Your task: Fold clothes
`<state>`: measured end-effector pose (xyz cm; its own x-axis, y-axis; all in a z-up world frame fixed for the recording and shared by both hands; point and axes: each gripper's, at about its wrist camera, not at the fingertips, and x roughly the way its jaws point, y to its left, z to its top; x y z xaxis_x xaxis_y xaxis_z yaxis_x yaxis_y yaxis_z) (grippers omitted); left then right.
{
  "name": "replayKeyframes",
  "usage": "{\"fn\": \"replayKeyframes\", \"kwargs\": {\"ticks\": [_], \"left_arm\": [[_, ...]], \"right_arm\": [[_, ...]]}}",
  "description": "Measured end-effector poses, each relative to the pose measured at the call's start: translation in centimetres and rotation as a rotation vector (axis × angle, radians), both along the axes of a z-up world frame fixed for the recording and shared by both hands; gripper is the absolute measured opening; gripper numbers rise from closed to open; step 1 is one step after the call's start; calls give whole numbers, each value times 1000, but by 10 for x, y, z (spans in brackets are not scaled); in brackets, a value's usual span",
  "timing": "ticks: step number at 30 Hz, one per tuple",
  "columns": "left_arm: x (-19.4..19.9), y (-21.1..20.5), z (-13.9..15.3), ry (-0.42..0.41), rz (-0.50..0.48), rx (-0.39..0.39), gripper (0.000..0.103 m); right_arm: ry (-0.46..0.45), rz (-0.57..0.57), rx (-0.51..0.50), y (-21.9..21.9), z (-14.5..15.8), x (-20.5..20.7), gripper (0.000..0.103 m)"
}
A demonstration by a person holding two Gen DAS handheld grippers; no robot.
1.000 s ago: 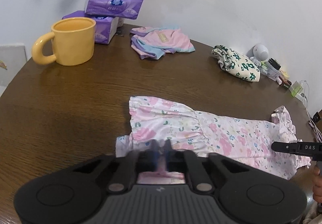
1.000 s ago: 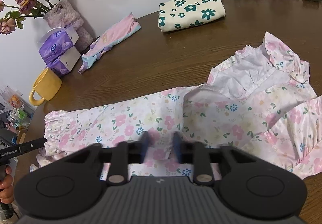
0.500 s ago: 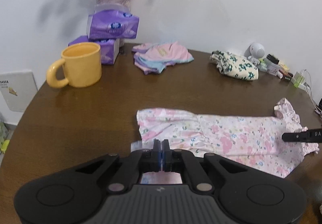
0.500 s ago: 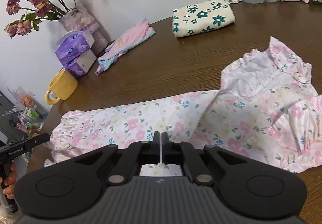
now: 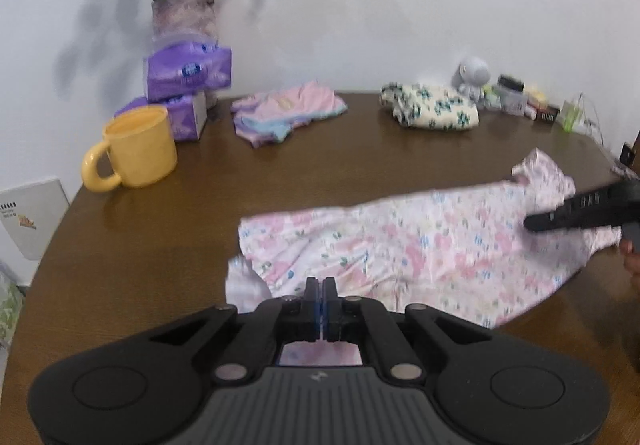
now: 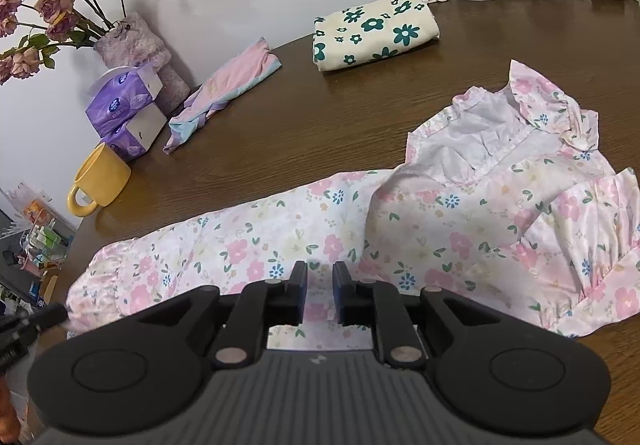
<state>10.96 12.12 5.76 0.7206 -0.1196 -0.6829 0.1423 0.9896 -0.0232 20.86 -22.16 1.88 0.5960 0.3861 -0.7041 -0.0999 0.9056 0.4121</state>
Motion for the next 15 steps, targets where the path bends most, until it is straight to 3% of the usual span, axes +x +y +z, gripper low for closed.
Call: {"fn": "replayKeyframes", "kwargs": {"ticks": [7,10,15], "left_arm": [[4,6,-17,49,24,4,0],[6,6,-20,72,8,-4,6],[4,11,-3,5,26,-16,13]], "right_arm": [[-5,-6,-1,-3,-1,1,15],[-8,-7,0,-4,-1,1,17],[-23,-5,-12,-6,3,-4,17]]}}
